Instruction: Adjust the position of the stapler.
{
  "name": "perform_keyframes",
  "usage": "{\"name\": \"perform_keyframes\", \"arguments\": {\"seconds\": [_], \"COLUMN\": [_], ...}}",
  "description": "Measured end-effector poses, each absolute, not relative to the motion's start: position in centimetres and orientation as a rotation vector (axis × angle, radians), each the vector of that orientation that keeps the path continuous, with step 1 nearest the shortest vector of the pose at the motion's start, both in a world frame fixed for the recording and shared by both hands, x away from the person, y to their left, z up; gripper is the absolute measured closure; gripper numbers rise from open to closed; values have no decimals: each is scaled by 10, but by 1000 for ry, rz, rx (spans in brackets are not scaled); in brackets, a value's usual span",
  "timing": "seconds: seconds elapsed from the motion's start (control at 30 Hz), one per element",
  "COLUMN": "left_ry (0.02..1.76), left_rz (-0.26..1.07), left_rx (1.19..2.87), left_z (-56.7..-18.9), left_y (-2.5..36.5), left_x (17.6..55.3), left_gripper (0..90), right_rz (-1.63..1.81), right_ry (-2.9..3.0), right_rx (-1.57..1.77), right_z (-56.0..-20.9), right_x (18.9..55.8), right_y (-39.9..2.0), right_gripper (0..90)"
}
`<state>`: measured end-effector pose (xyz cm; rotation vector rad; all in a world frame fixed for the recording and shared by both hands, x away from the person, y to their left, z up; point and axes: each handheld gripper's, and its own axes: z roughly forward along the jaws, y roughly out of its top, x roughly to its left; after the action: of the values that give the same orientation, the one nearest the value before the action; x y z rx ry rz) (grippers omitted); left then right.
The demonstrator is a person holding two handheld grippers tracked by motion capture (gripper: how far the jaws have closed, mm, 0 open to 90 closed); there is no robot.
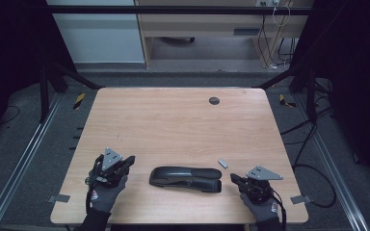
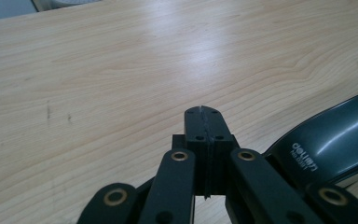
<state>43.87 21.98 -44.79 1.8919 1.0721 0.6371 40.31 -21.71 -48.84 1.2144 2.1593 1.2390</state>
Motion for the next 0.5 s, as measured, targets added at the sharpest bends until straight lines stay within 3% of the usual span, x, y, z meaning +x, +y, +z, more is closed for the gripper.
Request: {"name": "perform_keyframes", "arguments": {"seconds": [0.5], "left_ry": [1025], "left_rz": [531], "left_rx": [1988], "left_z": [-460], "left_y": [176], "left_x": [469], "left_gripper": [897], "right_rz": [1294], "right_ry": [2284], "right_rx": [1185], "right_z": [-496], "right_x": [396], "right_y": [-195], "right_gripper": [900]}}
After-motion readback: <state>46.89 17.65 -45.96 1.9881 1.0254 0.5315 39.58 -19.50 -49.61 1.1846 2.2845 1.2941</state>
